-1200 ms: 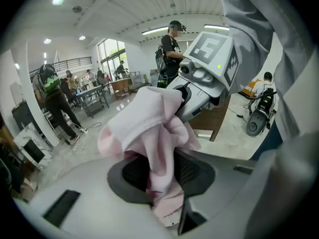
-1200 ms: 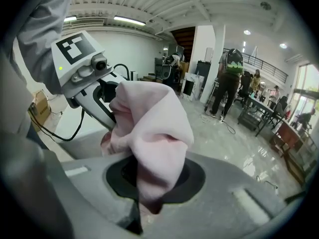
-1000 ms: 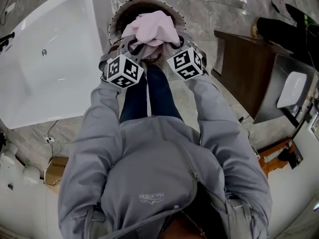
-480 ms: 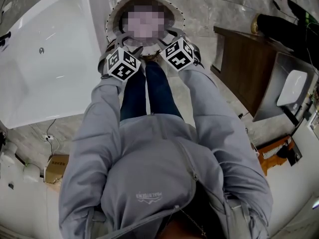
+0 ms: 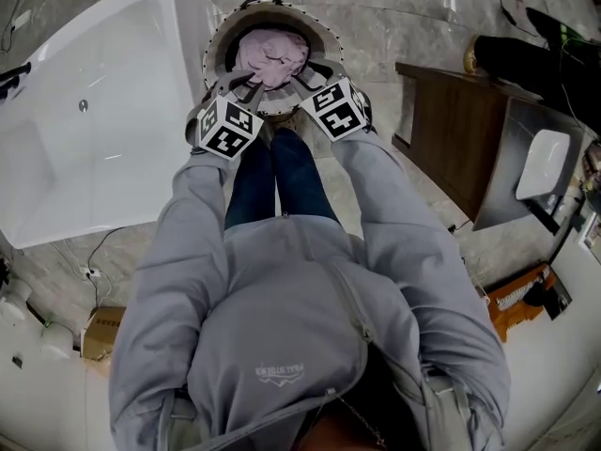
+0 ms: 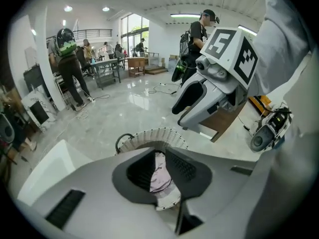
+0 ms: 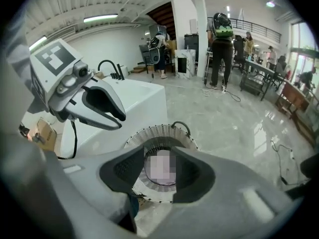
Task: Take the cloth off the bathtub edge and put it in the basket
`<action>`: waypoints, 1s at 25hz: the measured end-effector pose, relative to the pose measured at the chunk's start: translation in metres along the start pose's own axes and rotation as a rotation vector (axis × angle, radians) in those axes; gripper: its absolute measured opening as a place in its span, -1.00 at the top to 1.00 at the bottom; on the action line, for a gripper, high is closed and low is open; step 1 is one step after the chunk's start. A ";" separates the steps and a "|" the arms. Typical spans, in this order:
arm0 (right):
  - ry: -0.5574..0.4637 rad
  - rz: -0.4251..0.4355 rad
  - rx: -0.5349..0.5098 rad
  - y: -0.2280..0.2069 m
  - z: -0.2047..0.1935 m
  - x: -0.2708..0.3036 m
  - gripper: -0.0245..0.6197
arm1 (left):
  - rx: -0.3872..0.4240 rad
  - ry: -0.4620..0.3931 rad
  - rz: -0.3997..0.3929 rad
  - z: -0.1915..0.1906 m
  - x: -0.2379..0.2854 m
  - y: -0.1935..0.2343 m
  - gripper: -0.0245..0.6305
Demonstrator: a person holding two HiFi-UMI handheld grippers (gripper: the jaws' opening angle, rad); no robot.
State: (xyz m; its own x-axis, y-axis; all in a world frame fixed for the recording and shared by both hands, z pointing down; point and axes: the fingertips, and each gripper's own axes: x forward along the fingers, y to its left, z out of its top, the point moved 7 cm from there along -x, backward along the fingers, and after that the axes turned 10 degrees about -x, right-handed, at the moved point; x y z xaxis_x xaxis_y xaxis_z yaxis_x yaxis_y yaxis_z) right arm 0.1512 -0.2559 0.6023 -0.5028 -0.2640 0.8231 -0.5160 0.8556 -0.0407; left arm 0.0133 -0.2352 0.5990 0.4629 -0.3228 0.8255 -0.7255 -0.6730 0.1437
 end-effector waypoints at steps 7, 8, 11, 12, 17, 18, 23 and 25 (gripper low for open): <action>-0.079 -0.108 -0.129 0.011 0.038 -0.058 0.82 | 0.039 -0.091 0.028 0.028 -0.050 -0.015 0.91; -0.093 -0.125 -0.138 0.012 0.043 -0.068 0.86 | 0.053 -0.108 0.033 0.034 -0.058 -0.018 0.91; -0.133 -0.172 -0.150 0.016 0.056 -0.096 0.91 | 0.102 -0.158 0.046 0.049 -0.083 -0.028 0.91; -0.145 -0.185 -0.152 0.019 0.059 -0.105 0.91 | 0.113 -0.172 0.049 0.053 -0.092 -0.033 0.91; -0.217 -0.270 -0.142 0.025 0.076 -0.158 0.91 | 0.121 -0.264 0.077 0.077 -0.134 -0.049 0.91; -0.238 -0.288 -0.117 0.023 0.080 -0.169 0.91 | 0.121 -0.284 0.087 0.083 -0.142 -0.051 0.92; -0.371 -0.384 -0.073 0.026 0.109 -0.222 0.91 | 0.093 -0.384 0.166 0.110 -0.187 -0.056 0.92; -0.428 -0.416 -0.088 0.035 0.125 -0.244 0.91 | 0.070 -0.438 0.204 0.117 -0.210 -0.058 0.92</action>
State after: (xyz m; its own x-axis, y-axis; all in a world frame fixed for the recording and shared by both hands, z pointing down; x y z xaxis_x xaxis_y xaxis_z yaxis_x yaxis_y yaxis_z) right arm 0.1693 -0.2176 0.3299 -0.5152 -0.7246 0.4576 -0.6791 0.6709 0.2978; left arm 0.0176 -0.2066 0.3529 0.4964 -0.6927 0.5232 -0.7948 -0.6050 -0.0471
